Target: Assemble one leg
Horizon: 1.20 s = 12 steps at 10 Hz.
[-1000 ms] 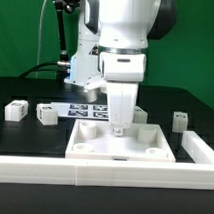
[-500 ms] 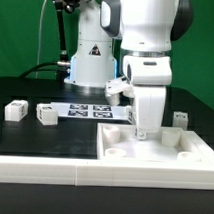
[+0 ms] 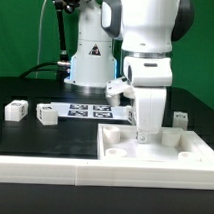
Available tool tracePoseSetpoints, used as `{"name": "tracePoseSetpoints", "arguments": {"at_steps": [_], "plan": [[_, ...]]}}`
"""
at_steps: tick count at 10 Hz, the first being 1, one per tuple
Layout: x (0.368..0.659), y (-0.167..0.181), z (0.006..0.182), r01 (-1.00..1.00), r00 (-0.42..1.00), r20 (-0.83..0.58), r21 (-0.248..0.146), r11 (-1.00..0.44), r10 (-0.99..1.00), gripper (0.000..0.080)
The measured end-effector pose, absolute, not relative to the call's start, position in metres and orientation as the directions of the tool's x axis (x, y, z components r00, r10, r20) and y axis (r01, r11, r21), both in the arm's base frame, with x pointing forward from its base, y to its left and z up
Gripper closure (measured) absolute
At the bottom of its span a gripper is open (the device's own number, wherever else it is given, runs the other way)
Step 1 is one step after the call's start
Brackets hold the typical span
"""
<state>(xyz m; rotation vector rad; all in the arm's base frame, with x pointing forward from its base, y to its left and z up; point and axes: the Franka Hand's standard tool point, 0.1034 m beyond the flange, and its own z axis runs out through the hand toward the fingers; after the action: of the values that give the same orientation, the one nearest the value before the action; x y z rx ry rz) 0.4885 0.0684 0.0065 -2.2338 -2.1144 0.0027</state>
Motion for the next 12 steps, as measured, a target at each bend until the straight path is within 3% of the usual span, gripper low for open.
{"name": "tracePoseSetpoints", "arguments": {"at_steps": [1, 2, 3, 8, 12], "plan": [[0.488, 0.068, 0.006, 0.997, 0.056, 0.044, -0.049, -0.054, 0.997, 0.0345], [0.488, 0.068, 0.006, 0.997, 0.056, 0.044, -0.05, -0.054, 0.997, 0.0345], [0.488, 0.068, 0.006, 0.997, 0.057, 0.044, -0.05, -0.054, 0.997, 0.0201], [0.488, 0.068, 0.006, 0.997, 0.057, 0.044, -0.05, -0.055, 0.997, 0.0151], [0.478, 0.08, 0.053, 0.983, 0.185, 0.015, -0.014, -0.185, 0.983, 0.0151]]}}
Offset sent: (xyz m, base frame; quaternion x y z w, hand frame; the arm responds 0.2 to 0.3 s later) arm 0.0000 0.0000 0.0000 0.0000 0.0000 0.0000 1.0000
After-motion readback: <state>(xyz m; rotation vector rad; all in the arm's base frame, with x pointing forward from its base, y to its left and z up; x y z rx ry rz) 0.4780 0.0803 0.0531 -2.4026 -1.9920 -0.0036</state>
